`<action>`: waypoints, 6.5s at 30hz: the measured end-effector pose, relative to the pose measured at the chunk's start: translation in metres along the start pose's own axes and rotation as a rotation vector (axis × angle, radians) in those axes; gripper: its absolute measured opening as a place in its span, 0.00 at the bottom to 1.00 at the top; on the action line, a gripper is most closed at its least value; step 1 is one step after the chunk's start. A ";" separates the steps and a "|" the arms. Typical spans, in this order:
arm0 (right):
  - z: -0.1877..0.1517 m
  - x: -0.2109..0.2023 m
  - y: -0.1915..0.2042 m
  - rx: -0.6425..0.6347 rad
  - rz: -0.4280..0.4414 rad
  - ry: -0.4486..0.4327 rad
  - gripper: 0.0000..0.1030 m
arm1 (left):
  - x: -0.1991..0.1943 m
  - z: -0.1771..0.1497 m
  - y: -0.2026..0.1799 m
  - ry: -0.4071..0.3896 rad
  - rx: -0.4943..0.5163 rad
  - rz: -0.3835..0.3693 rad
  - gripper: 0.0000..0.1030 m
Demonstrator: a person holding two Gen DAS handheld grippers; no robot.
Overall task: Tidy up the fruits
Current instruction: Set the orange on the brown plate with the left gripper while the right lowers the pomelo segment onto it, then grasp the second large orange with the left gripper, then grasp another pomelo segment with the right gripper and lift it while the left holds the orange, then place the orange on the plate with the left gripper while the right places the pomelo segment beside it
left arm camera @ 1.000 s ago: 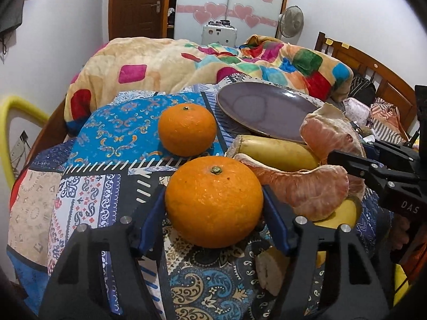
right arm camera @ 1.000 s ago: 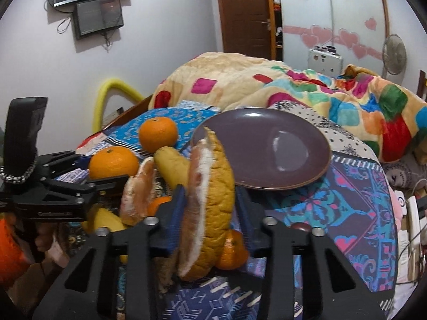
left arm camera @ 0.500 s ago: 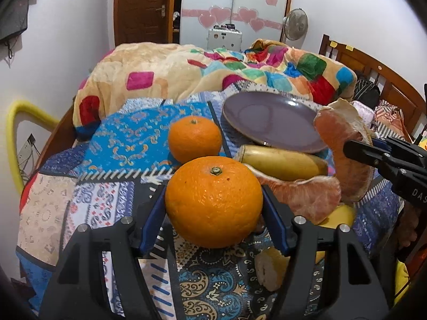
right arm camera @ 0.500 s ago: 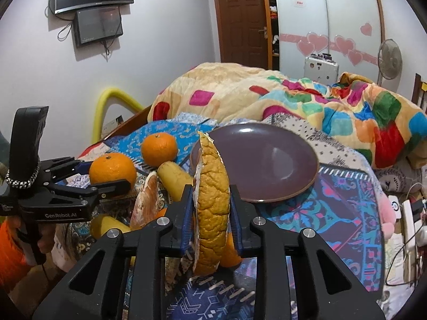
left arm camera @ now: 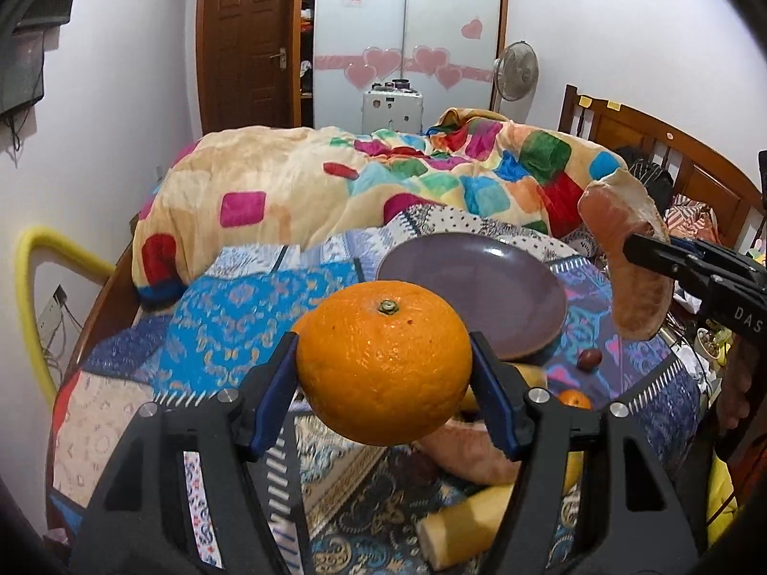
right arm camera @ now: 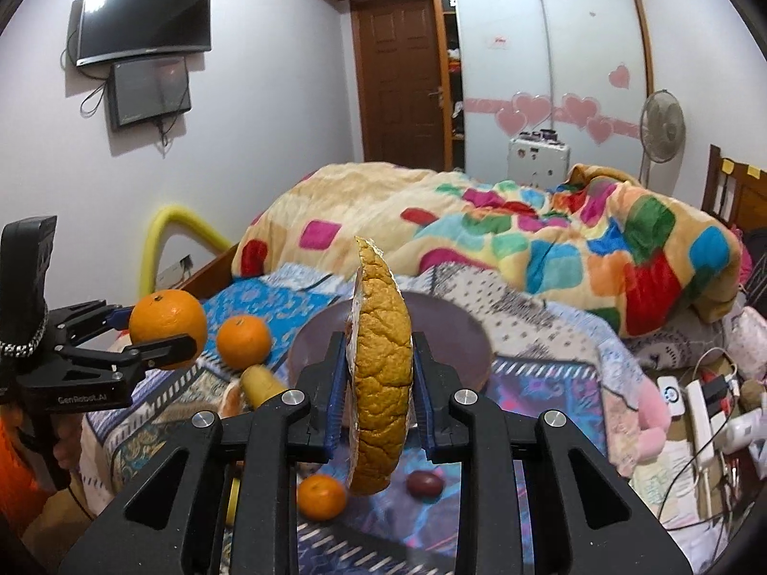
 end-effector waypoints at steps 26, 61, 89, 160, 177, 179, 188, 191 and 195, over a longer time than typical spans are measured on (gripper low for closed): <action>0.008 0.103 -0.029 0.021 -0.015 0.169 0.22 | 0.110 0.051 0.006 0.133 0.022 0.021 0.66; 0.007 0.115 -0.025 -0.061 -0.041 0.231 0.45 | 0.117 0.061 0.001 0.168 0.049 -0.017 0.76; -0.012 0.070 0.000 -0.100 -0.033 0.151 0.59 | 0.096 -0.003 0.063 0.223 -0.038 0.029 0.75; -0.024 0.019 0.092 -0.142 0.156 0.206 0.17 | -0.018 -0.044 0.026 0.138 -0.010 -0.027 0.62; -0.008 0.021 -0.003 -0.034 0.026 0.144 0.17 | 0.056 0.014 -0.039 0.153 0.056 -0.131 0.62; -0.008 0.023 -0.011 -0.025 0.021 0.143 0.17 | 0.069 0.017 -0.045 0.168 0.064 -0.131 0.62; -0.013 0.035 -0.028 -0.010 0.020 0.145 0.17 | 0.116 0.016 -0.057 0.246 0.102 -0.099 0.62; -0.015 0.040 -0.030 -0.009 0.024 0.150 0.17 | 0.120 0.015 -0.056 0.270 0.101 -0.095 0.62; -0.017 0.045 -0.030 0.000 0.034 0.158 0.17 | 0.125 0.014 -0.049 0.303 0.054 -0.112 0.63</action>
Point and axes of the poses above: each gripper's, at about its wrist camera, not at the fingertips, and x roughly the way its jaws point, y to its left, z to its top, the point moved 2 cm from there along x, roughly the way its jaws point, and after that the axes turned 10 degrees about -z, right-handed, at the moved point
